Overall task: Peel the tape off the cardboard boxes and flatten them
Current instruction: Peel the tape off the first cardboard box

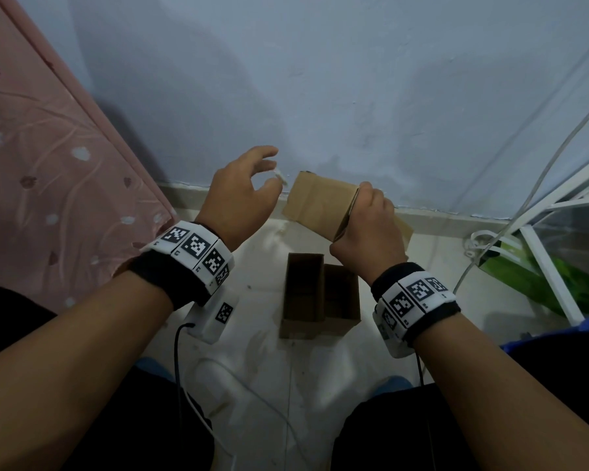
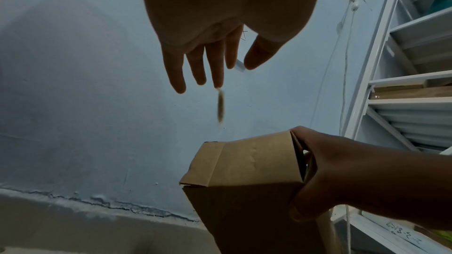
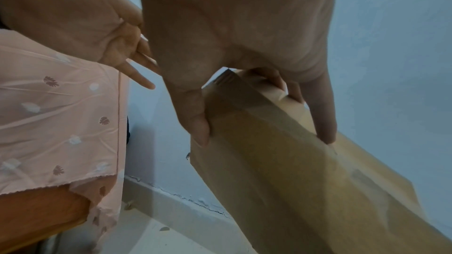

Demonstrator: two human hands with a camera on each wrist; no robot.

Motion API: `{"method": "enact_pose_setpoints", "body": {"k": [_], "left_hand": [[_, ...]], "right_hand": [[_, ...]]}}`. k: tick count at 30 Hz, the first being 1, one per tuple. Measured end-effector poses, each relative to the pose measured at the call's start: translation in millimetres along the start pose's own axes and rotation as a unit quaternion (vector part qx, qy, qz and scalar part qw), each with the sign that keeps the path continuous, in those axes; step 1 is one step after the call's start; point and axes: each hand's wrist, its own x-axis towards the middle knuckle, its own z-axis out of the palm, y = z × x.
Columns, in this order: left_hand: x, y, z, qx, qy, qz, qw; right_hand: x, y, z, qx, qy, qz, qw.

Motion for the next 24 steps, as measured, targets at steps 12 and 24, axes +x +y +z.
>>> {"method": "enact_pose_setpoints", "body": {"k": [12, 24], "left_hand": [[-5.2, 6.0, -2.9, 0.081, -0.026, -0.006, 0.996], [2.4, -8.9, 5.3, 0.100, -0.062, -0.010, 0.993]], "right_hand": [[-0.2, -0.3, 1.5, 0.012, -0.013, 0.007, 1.000], [-1.5, -3.9, 3.5, 0.067, -0.048, -0.056, 0.995]]}}
